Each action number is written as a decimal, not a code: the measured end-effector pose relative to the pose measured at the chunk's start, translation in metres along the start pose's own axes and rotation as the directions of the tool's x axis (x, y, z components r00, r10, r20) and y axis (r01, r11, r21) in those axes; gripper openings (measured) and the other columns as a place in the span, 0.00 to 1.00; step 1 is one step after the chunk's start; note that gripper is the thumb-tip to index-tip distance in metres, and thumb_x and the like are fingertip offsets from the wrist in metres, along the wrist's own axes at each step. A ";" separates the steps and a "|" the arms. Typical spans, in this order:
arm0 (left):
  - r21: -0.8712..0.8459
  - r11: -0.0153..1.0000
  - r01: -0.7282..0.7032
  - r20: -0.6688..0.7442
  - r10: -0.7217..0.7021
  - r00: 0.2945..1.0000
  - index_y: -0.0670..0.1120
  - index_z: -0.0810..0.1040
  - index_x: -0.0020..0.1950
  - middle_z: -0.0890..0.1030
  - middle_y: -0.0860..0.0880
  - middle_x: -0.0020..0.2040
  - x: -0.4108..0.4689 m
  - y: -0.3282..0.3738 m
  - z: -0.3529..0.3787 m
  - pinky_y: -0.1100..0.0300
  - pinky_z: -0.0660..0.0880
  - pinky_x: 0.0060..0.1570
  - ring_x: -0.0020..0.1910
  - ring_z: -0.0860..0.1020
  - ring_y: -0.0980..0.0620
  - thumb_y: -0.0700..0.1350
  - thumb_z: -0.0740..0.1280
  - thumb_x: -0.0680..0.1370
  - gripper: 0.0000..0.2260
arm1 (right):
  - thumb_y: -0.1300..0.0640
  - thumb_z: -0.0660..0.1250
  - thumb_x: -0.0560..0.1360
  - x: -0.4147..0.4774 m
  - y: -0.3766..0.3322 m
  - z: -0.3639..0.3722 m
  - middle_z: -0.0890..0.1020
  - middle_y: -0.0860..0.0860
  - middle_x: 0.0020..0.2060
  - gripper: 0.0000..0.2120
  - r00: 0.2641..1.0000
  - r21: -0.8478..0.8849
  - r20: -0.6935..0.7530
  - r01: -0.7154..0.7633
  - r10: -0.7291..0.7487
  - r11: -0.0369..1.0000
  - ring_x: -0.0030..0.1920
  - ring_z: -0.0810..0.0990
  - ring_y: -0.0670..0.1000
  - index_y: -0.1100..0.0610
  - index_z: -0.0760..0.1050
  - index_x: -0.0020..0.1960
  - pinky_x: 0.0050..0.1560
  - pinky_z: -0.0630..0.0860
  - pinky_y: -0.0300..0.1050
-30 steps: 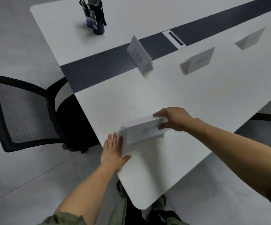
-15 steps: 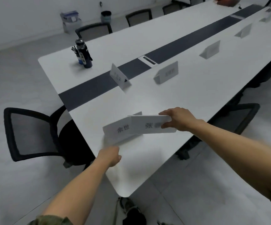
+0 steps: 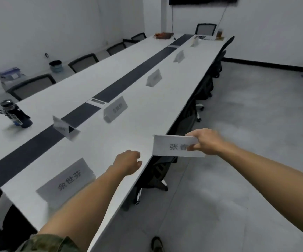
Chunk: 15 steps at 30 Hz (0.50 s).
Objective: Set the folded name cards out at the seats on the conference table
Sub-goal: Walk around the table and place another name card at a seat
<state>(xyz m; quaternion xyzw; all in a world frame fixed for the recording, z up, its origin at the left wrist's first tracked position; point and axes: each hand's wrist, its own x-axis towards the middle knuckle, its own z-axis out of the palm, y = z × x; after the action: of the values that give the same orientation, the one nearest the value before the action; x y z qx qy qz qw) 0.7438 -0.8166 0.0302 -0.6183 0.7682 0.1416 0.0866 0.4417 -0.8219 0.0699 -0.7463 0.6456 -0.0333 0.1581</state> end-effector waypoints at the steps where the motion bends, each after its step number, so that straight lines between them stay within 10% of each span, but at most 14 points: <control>1: 0.012 0.999 -0.032 -0.009 0.032 0.999 0.49 0.72 0.69 0.76 0.46 0.65 0.014 0.016 -0.007 0.53 0.71 0.58 0.62 0.76 0.45 0.53 0.60 0.80 0.18 | 0.40 0.72 0.69 -0.002 0.019 -0.006 0.82 0.42 0.47 0.15 0.999 -0.011 -0.014 -0.029 0.029 1.000 0.49 0.79 0.49 0.38 0.77 0.55 0.42 0.72 0.45; 15: 0.095 0.916 -0.390 0.016 0.390 0.921 0.46 0.77 0.52 0.80 0.46 0.48 0.292 0.254 -0.081 0.54 0.75 0.46 0.49 0.77 0.43 0.50 0.61 0.78 0.10 | 0.42 0.71 0.70 0.063 0.295 -0.095 0.81 0.46 0.50 0.15 0.928 -0.012 -0.087 -0.365 0.363 0.931 0.51 0.78 0.52 0.40 0.77 0.56 0.41 0.69 0.45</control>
<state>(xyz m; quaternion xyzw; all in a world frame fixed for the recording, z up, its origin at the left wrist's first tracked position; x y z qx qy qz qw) 0.4352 -1.0630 0.0448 -0.4483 0.8820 0.1178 0.0849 0.1469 -0.9357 0.0683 -0.6137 0.7793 -0.0255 0.1241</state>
